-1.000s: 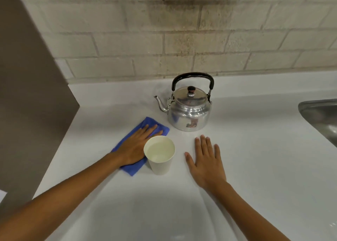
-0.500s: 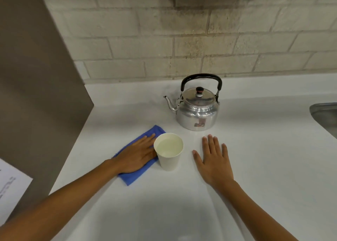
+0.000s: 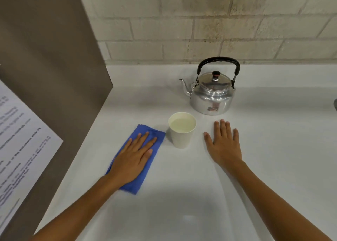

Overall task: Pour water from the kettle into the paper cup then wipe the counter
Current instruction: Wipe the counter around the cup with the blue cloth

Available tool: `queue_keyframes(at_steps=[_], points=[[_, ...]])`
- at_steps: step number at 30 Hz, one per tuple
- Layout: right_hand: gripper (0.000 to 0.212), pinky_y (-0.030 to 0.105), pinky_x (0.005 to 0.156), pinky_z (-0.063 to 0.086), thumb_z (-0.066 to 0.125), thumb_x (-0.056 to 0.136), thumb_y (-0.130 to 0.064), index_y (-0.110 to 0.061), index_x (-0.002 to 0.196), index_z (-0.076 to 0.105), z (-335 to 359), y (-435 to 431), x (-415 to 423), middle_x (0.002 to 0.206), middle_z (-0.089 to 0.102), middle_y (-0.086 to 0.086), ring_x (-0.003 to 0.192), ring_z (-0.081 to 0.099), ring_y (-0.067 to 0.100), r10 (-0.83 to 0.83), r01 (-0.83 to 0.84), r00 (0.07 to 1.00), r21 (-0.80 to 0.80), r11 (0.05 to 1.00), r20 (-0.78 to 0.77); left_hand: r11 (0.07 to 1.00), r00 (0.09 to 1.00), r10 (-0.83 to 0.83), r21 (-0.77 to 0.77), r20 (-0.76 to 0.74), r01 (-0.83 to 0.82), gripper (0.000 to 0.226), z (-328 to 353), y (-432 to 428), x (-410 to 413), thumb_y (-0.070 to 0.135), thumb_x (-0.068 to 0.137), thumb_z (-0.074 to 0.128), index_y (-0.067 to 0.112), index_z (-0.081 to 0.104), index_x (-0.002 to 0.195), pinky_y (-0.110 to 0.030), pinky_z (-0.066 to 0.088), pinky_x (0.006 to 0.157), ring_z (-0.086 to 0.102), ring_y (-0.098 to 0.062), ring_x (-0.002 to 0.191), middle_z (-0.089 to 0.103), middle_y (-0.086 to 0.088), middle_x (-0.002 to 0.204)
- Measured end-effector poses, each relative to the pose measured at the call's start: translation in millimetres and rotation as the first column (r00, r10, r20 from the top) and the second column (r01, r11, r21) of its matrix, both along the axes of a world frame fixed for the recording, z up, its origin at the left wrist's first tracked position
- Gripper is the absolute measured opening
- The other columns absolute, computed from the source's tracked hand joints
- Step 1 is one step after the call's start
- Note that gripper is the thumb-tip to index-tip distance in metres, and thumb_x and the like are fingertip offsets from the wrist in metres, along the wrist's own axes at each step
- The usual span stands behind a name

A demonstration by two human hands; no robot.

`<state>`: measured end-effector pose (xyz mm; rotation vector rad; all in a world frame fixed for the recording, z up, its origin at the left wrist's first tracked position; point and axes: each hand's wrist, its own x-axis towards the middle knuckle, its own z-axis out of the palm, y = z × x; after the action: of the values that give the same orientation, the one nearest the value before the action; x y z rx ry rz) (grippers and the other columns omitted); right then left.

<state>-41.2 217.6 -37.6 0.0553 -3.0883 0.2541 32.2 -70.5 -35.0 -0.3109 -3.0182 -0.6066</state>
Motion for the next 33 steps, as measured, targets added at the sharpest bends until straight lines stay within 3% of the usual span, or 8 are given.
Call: queue_keyframes(at_steps=[6, 12, 15, 19, 23, 26, 29, 33], points=[[0.067, 0.047, 0.118, 0.003, 0.012, 0.093, -0.051, -0.009, 0.146, 0.004, 4.4, -1.1, 2.9, 0.158, 0.004, 0.012, 0.145, -0.001, 0.025, 0.002, -0.002, 1.000, 0.011, 1.000, 0.003, 0.922, 0.920, 0.383, -0.101, 0.080, -0.375, 0.050, 16.7, 40.7, -43.3, 0.036, 0.099, 0.017, 0.024, 0.003, 0.145, -0.040, -0.003, 0.117, -0.005, -0.025, 0.143, -0.002, -0.005, 0.157], [0.068, 0.047, 0.118, 0.002, 0.012, 0.094, -0.051, -0.009, 0.146, 0.003, 4.1, 1.3, 2.5, 0.158, 0.003, 0.012, 0.145, -0.002, 0.025, 0.021, -0.021, 1.000, 0.003, 1.000, 0.015, 0.986, 0.987, 0.163, -0.031, -0.015, -0.163, 0.053, -0.6, 30.5, 54.5, 0.051, 0.094, 0.012, 0.034, 0.003, 0.143, -0.026, -0.005, 0.114, -0.007, -0.005, 0.140, -0.004, 0.015, 0.152], [0.068, 0.048, 0.118, 0.001, 0.011, 0.094, -0.051, -0.008, 0.146, 0.002, 3.3, 0.8, 1.8, 0.158, 0.002, 0.013, 0.145, -0.002, 0.026, 0.016, -0.016, 1.000, 0.009, 1.000, 0.015, 0.953, 0.954, 0.297, -0.064, 0.025, -0.295, 0.051, 8.4, 9.7, 54.2, 0.043, 0.097, 0.020, 0.028, 0.009, 0.144, -0.029, -0.001, 0.117, -0.002, -0.010, 0.142, 0.002, 0.007, 0.155], [0.068, 0.048, 0.118, 0.002, 0.010, 0.094, -0.050, -0.007, 0.145, 0.002, 1.8, 0.2, 1.3, 0.157, 0.003, 0.014, 0.145, -0.001, 0.027, 0.022, -0.022, 1.000, 0.016, 1.000, 0.009, 0.841, 0.841, 0.536, -0.127, 0.075, -0.525, 0.053, 15.1, 62.7, 33.4, 0.035, 0.098, 0.016, 0.018, -0.002, 0.145, -0.039, -0.002, 0.118, -0.005, -0.026, 0.143, -0.004, -0.009, 0.156], [0.068, 0.049, 0.118, 0.003, 0.011, 0.094, -0.050, -0.007, 0.145, 0.003, 0.4, 2.5, 0.2, 0.157, 0.004, 0.014, 0.145, 0.000, 0.028, 0.031, -0.031, 0.999, 0.017, 0.999, 0.007, 0.925, 0.937, 0.350, -0.156, -0.008, -0.347, 0.052, 3.8, 114.0, 71.7, 0.040, 0.096, 0.012, 0.022, -0.008, 0.142, -0.036, -0.003, 0.116, -0.004, -0.025, 0.143, -0.007, -0.004, 0.155], [0.068, 0.048, 0.118, 0.002, 0.011, 0.094, -0.051, -0.008, 0.145, 0.003, 0.6, 3.2, 0.8, 0.157, 0.004, 0.014, 0.145, 0.000, 0.028, 0.030, -0.030, 1.000, 0.014, 0.999, 0.007, 0.966, 0.980, 0.187, -0.168, -0.071, -0.197, 0.055, 7.6, 93.0, 101.3, 0.042, 0.093, 0.011, 0.020, 0.016, 0.143, -0.041, 0.012, 0.114, 0.015, -0.025, 0.141, 0.015, -0.004, 0.153], [0.067, 0.048, 0.118, 0.002, 0.011, 0.094, -0.050, -0.008, 0.145, 0.003, 0.5, 1.9, 1.5, 0.157, 0.004, 0.014, 0.145, 0.000, 0.027, 0.029, -0.029, 0.999, 0.016, 0.999, 0.013, 0.949, 0.953, 0.302, -0.103, 0.016, -0.299, 0.053, 9.5, 67.6, 97.2, 0.043, 0.095, 0.010, 0.025, 0.006, 0.144, -0.033, 0.006, 0.117, 0.002, -0.016, 0.143, 0.003, 0.002, 0.156], [0.067, 0.048, 0.118, 0.002, 0.012, 0.094, -0.050, -0.007, 0.145, 0.003, 1.3, -0.1, 1.3, 0.157, 0.004, 0.015, 0.145, 0.000, 0.028, 0.022, -0.022, 1.000, 0.013, 1.000, 0.005, 0.892, 0.897, 0.439, -0.139, 0.046, -0.430, 0.054, 9.0, 114.3, 70.6, 0.037, 0.097, 0.012, 0.020, -0.011, 0.143, -0.038, -0.005, 0.118, -0.010, -0.025, 0.143, -0.010, -0.008, 0.156]])
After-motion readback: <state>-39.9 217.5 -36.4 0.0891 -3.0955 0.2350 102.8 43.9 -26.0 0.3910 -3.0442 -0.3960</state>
